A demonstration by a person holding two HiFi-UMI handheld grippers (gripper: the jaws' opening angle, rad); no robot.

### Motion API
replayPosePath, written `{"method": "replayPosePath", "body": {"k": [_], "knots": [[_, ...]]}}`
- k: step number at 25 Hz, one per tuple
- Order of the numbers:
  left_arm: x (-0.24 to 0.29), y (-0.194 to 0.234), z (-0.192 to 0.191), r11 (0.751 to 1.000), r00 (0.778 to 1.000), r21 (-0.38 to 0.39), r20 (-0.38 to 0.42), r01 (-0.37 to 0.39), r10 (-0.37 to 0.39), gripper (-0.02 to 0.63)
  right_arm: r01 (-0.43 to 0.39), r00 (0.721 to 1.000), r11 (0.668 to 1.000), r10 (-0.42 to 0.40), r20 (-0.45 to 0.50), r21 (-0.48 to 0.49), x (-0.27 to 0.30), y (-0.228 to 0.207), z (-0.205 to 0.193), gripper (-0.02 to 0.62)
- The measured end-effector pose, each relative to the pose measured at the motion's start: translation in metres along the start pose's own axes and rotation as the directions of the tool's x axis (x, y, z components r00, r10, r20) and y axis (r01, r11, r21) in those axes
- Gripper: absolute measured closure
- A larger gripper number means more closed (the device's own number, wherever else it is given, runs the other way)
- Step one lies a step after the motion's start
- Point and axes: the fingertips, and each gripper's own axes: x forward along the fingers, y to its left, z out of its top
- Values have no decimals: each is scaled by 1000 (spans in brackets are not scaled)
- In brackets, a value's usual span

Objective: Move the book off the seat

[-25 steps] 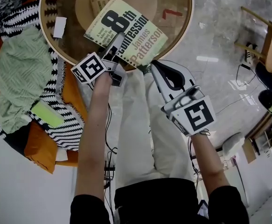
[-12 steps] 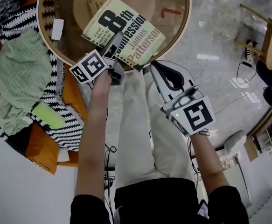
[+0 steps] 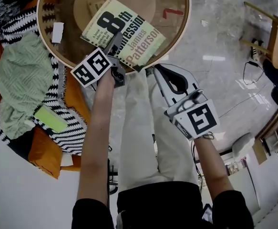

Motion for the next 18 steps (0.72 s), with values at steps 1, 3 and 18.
{"method": "replayPosePath", "body": {"k": [1,3,18], "knots": [[0,1,0,1000,1000,5,2,-16,16,226,0,1000,1000,0,1,0,-1,-1,0,580],[-1,5,1,998,998,19,11,-58,58,214,1,1000,1000,-1,2,0,-3,-2,-2,581],[-27,-6,-6,990,994,110,78,-89,81,202,-10,1000,1000,10,-1,1,-21,3,-4,580]]}}
